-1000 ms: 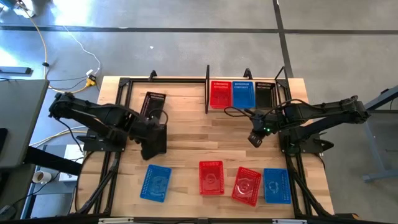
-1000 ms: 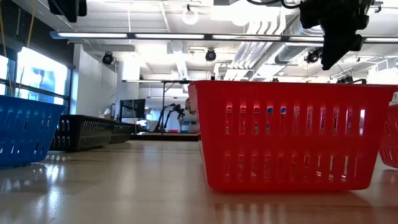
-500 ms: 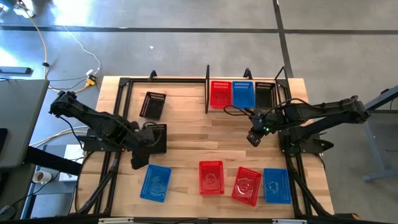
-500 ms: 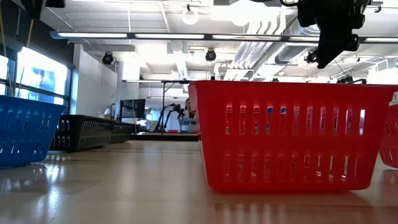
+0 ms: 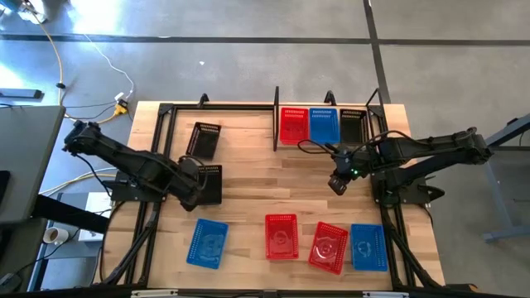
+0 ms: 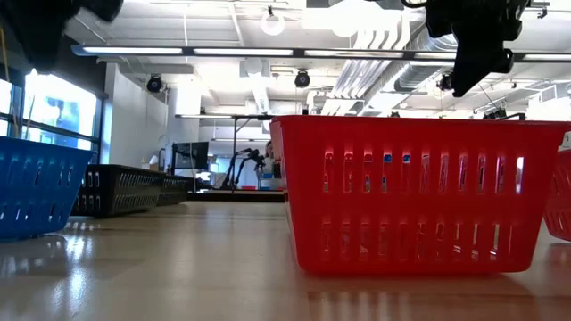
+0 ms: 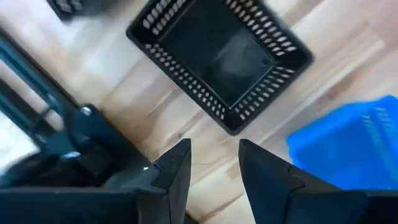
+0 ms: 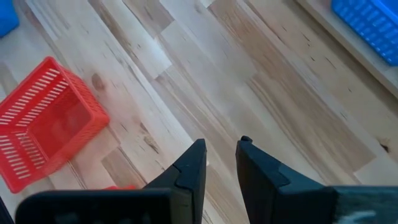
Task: Stack baskets on shelf by color
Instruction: Stack the bottom black bin on top of the black bin on the shelf
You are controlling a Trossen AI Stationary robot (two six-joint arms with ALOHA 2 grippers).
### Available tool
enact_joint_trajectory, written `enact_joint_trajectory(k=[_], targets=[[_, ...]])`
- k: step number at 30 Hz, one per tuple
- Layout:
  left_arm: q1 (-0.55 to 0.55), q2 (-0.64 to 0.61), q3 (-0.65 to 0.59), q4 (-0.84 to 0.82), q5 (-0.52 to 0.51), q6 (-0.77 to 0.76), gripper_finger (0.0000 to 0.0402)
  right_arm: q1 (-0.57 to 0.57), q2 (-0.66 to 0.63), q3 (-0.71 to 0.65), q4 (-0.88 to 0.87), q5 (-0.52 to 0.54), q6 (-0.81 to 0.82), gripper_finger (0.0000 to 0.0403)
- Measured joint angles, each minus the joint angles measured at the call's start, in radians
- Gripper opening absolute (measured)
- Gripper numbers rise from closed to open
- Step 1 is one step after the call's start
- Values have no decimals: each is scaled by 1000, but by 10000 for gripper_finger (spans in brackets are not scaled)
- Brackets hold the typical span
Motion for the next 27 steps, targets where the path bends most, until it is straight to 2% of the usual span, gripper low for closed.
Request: enact_joint_trajectory(k=[5,9,19,27], targets=[[40,-56,-143,149,45,-92,126,0,0,0,19,0,-19,75],[64,-72,-219,216,41,-150,126,0,0,0,33,0,-19,75],[127,-64,-355,322,40,-243,126,0,0,0,37,0,-19,75],[166,-63,-432,431,38,-256,126,0,0,0,38,-1,-19,75]])
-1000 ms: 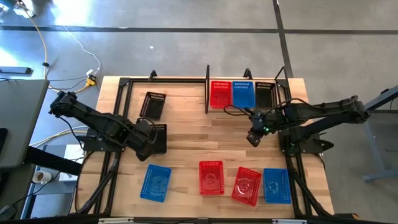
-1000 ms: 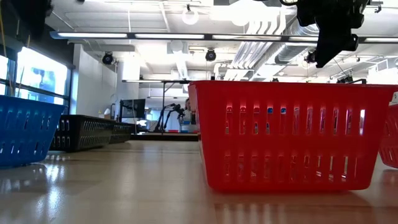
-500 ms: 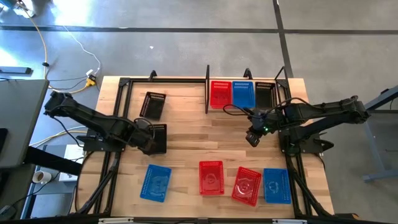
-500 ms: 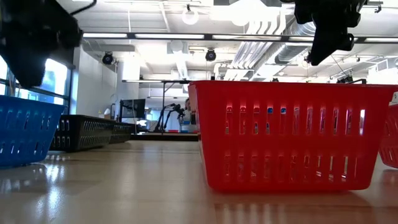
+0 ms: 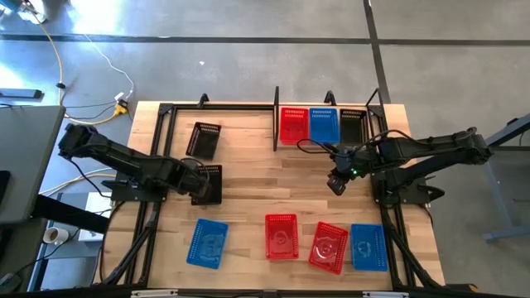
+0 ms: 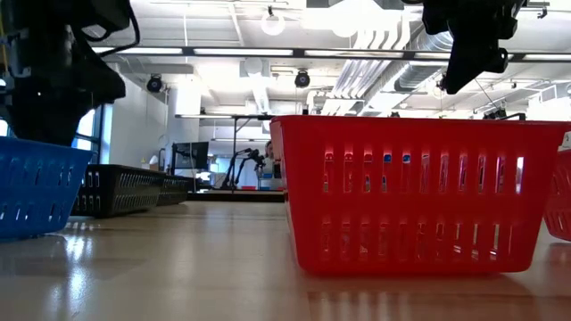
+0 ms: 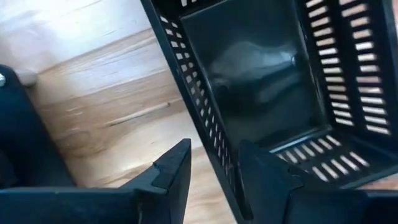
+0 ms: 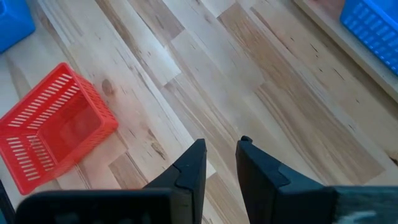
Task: Stack baskets on shelf by color
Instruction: Stack the bottom black bin on top of the black bin on the shelf
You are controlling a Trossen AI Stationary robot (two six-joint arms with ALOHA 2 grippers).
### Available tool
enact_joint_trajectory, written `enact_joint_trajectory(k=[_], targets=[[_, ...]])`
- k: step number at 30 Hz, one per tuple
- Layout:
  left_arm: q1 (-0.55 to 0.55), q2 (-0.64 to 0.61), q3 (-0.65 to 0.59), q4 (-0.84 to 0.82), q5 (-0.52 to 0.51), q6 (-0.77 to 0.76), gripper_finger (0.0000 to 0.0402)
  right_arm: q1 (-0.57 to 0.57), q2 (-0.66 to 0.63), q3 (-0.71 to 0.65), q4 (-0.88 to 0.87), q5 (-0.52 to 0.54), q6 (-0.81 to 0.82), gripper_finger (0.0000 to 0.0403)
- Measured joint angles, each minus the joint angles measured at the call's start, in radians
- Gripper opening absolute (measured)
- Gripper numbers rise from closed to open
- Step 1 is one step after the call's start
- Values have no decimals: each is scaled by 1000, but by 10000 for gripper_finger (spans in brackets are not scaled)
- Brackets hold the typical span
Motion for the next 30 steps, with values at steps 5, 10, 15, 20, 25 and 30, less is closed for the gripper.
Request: enact_joint_trajectory(k=[5,10,15,20,25,30], targets=[[24,0,-56,57,1,-33,126,0,0,0,3,0,0,75],[41,0,-94,103,35,-55,125,0,0,0,3,-1,0,75],[41,0,-112,162,42,-79,89,0,0,0,7,-1,0,75],[39,0,-112,195,35,-105,16,0,0,0,7,-2,-11,75],[39,0,-112,280,35,-103,10,0,0,0,21,-19,-63,75],[38,0,-64,319,-7,-83,4,0,0,0,94,-66,-143,75]])
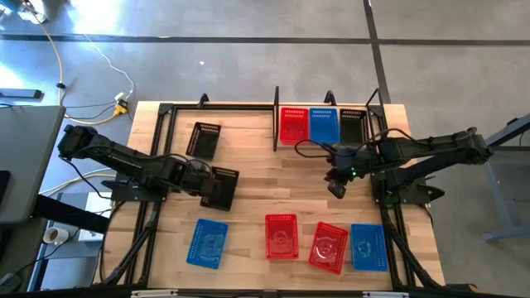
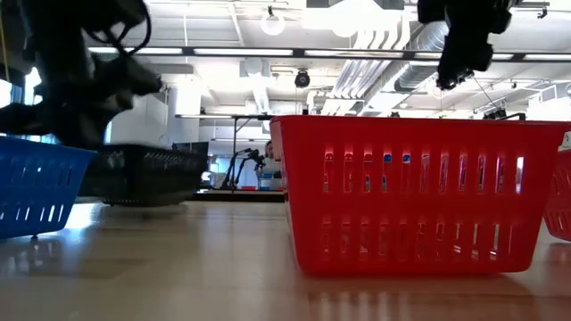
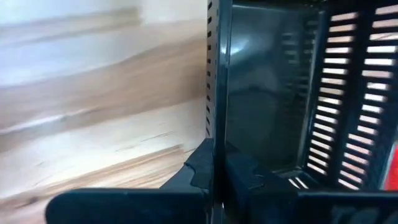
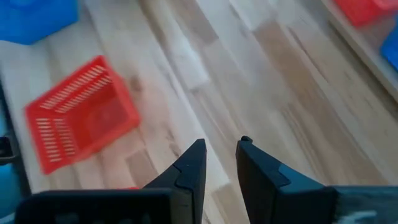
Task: Stack baskets on shelf by color
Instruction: Stack the bottom black bin on top of the black bin on the shelf
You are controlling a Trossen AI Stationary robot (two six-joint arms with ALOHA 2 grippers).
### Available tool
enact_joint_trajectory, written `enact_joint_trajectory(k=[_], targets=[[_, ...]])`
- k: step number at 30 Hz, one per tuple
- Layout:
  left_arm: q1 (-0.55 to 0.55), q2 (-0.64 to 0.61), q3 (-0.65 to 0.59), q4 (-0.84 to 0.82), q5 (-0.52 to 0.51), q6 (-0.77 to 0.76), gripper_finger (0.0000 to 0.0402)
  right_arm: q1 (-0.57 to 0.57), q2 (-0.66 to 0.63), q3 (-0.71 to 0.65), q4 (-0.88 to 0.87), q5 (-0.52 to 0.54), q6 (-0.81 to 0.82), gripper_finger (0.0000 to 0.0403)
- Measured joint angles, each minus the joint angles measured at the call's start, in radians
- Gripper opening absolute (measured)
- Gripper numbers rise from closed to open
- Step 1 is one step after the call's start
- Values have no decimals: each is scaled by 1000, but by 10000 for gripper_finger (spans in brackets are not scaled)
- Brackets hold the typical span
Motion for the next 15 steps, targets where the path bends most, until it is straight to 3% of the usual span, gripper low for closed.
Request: enact_joint_trajectory(k=[15], targets=[[5,0,271,-3,-234,191,1,0,0,0,371,-76,-271,75]])
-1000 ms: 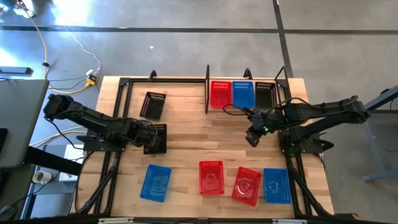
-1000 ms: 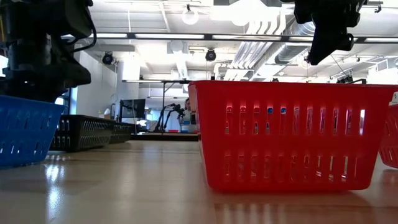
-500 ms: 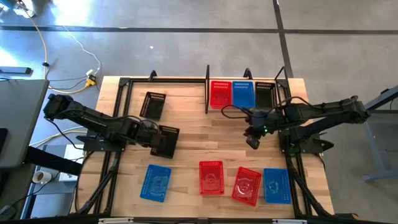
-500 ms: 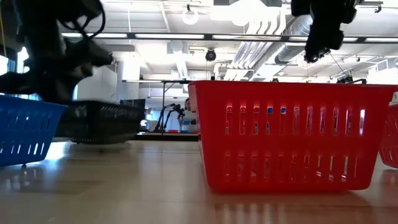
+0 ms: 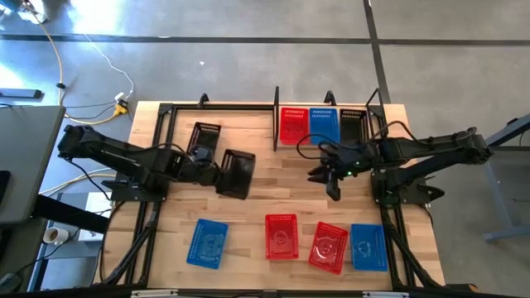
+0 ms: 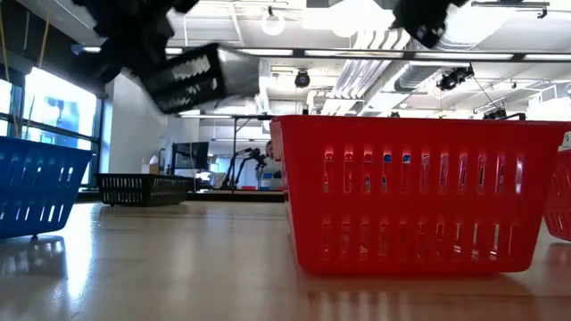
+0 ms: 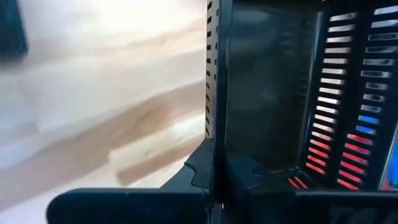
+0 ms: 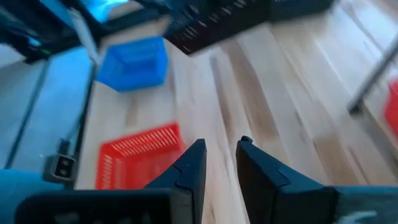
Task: Stack baskets on shelf by color
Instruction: Stack the bottom black bin on top of the black bin on the shelf
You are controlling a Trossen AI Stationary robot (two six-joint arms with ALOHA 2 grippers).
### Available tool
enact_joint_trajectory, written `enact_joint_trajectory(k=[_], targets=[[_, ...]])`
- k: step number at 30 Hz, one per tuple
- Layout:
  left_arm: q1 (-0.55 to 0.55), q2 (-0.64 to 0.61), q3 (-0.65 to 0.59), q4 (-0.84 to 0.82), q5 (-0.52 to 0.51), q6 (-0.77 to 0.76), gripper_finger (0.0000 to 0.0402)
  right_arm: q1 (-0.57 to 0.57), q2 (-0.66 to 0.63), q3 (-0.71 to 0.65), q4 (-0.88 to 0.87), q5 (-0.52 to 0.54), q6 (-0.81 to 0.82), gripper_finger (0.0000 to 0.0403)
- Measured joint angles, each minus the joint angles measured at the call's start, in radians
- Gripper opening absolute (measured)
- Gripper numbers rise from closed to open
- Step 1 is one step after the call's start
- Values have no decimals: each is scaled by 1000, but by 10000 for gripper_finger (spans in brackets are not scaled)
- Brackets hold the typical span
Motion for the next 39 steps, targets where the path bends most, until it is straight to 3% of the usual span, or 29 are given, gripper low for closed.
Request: enact_joint_trajectory(k=[9,19,39], targets=[[63,0,106,0,-67,141,1,0,0,0,270,-14,-191,75],[111,16,115,1,-68,148,0,-1,28,0,422,66,-319,75],[137,202,236,-80,-42,196,0,-1,286,275,182,69,-451,75]])
